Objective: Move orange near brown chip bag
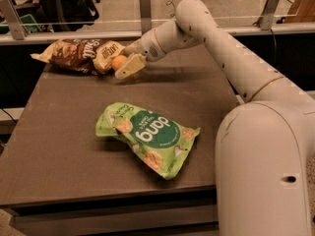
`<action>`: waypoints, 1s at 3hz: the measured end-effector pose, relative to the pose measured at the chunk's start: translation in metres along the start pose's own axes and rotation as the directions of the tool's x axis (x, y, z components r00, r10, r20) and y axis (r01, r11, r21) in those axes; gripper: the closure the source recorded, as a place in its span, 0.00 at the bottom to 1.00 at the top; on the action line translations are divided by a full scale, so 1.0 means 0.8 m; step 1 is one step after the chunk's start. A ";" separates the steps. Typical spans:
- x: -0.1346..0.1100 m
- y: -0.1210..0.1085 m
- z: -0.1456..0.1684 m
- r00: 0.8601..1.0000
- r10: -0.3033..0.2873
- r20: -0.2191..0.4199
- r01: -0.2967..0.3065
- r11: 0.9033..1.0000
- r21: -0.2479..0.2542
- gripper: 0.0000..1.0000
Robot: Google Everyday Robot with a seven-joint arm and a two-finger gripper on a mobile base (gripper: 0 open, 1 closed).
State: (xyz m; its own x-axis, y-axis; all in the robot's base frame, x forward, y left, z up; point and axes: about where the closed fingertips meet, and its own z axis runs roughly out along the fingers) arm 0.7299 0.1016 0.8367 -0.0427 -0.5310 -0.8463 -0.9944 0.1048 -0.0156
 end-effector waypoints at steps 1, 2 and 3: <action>0.001 -0.006 -0.012 1.000 0.005 0.004 -0.005 1.000 0.018 0.00; 0.014 -0.019 -0.045 1.000 0.022 0.001 -0.022 0.998 0.064 0.00; 0.041 -0.033 -0.111 0.999 0.036 -0.015 -0.034 0.989 0.147 0.00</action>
Offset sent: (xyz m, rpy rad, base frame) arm 0.0215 -0.0854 0.0236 -0.0038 -0.0372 -0.1444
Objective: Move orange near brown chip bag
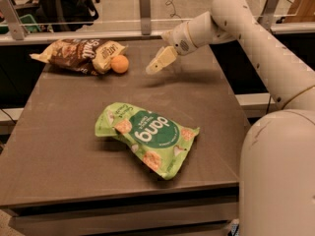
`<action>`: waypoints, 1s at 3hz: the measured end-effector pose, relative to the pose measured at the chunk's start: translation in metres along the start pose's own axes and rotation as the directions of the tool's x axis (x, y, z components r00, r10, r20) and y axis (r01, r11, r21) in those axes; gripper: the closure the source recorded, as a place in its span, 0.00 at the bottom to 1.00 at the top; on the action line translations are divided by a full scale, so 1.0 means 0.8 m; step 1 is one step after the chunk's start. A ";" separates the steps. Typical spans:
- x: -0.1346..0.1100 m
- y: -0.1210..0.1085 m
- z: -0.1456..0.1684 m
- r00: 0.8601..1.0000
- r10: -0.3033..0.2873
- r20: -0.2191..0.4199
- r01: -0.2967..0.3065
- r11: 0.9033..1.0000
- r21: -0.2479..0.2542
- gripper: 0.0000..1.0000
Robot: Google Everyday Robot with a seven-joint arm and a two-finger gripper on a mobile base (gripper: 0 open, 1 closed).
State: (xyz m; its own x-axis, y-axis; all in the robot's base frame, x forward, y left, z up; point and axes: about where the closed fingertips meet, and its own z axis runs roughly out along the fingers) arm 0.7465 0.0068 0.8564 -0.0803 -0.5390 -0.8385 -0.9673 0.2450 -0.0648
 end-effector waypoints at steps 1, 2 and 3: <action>0.032 -0.031 -0.089 1.000 -0.008 -0.030 0.011 0.994 0.110 0.00; 0.062 -0.048 -0.173 0.998 -0.014 -0.055 0.025 0.981 0.194 0.00; 0.064 -0.050 -0.185 0.998 -0.015 -0.056 0.027 0.978 0.207 0.00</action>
Offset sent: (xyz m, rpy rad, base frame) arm -0.0063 -0.2503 0.0652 -0.1154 -0.1757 -0.2524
